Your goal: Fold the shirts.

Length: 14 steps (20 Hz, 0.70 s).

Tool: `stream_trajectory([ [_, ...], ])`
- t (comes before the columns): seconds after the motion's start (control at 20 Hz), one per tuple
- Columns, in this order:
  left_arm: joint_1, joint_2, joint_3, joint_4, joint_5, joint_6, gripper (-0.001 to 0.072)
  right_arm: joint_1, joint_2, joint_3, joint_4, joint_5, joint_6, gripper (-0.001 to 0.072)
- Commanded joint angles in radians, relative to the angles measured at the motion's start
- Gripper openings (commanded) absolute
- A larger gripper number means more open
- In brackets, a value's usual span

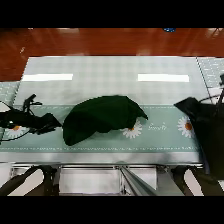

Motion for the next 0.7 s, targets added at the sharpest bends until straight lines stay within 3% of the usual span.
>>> stream_trajectory([
  [0.0,0.003,-0.094,-0.049,-0.165,-0.025,0.112,0.0508,-0.113,0.08,-0.173,0.136,0.033,-0.081,0.0406],
  [0.15,-0.008,-0.12,-0.111,-0.277,-0.012,0.207,0.0508,-0.111,0.08,-0.22,0.16,0.032,-0.088,0.0406],
  [0.4,-0.095,-0.124,-0.114,-0.283,0.064,0.211,0.0505,-0.111,0.079,-0.29,0.152,0.033,-0.079,0.0406],
  [0.45,-0.112,-0.124,-0.114,-0.283,0.09,0.211,0.0475,-0.111,0.079,-0.304,0.153,0.034,-0.077,0.0406],
  [0.55,-0.133,-0.124,-0.114,-0.283,0.129,0.212,0.0018,-0.111,0.079,-0.314,0.153,0.043,-0.077,0.0406],
  [0.65,-0.136,-0.124,-0.112,-0.283,0.131,0.212,0.0019,-0.111,0.079,-0.314,0.15,0.047,-0.079,0.0406],
])
